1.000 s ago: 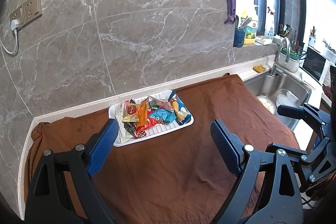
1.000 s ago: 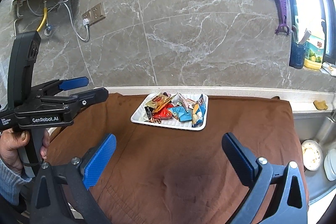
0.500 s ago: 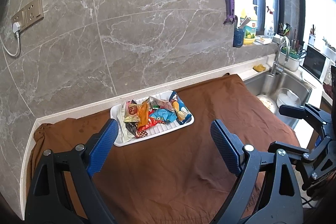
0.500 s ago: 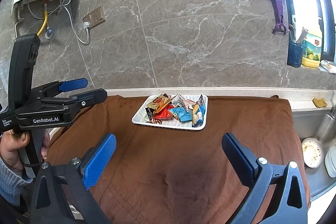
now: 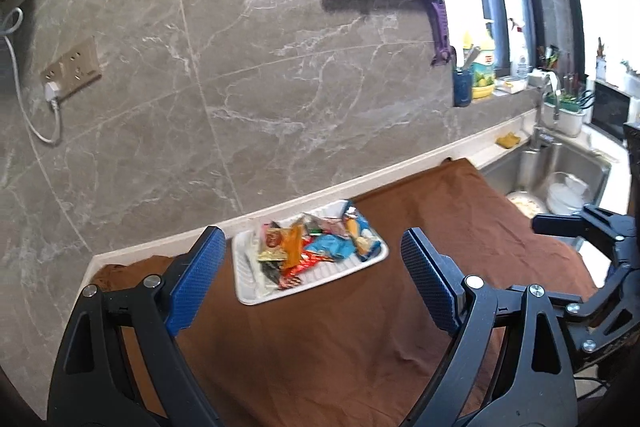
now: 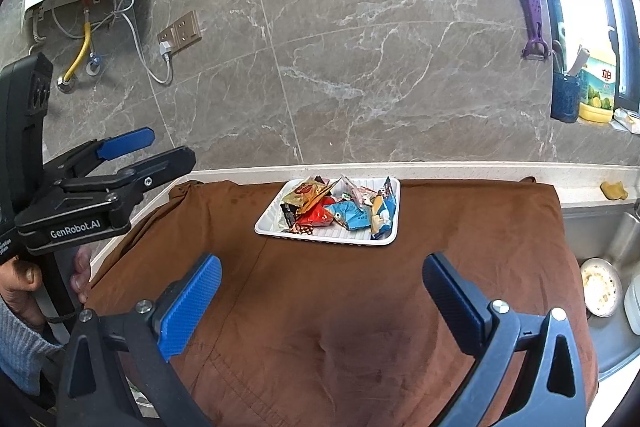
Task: Organize snacks
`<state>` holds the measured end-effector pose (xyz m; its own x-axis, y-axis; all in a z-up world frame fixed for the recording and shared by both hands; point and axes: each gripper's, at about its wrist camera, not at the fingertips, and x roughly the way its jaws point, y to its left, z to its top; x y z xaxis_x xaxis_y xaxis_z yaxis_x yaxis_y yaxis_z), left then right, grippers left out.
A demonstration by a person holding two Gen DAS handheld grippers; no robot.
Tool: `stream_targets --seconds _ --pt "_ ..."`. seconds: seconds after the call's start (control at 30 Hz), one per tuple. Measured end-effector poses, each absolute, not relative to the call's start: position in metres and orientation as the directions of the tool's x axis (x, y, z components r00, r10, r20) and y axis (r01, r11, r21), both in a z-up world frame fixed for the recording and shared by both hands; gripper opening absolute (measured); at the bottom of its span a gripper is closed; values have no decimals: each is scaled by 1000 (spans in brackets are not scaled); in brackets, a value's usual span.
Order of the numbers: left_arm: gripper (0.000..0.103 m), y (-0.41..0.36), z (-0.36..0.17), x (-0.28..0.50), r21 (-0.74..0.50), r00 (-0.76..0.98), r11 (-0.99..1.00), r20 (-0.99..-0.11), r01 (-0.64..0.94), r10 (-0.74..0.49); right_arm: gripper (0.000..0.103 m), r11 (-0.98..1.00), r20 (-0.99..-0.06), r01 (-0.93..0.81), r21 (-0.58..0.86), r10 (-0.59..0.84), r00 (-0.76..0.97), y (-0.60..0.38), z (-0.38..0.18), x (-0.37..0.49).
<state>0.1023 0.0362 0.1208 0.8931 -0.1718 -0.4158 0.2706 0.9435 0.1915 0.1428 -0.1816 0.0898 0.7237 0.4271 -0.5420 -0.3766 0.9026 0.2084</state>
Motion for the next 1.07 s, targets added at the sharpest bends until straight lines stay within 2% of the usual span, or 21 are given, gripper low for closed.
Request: stream_targets --seconds 0.1,0.27,0.5,0.97,1.07 --pt "90 36 117 102 208 902 949 -410 235 -134 103 902 -543 -373 216 429 722 -181 88 143" --pt "90 37 110 111 175 882 952 -447 249 -149 103 903 -550 -369 219 427 718 -181 85 144" --pt "90 31 104 120 195 885 950 -445 245 -137 103 905 -558 -361 225 424 713 -184 81 148" --pt "90 17 90 128 140 841 931 -488 338 -233 103 905 -583 -350 241 423 694 -187 70 160" --pt "90 16 85 131 138 839 936 -500 324 -216 103 906 -588 -343 248 423 690 -190 67 162"
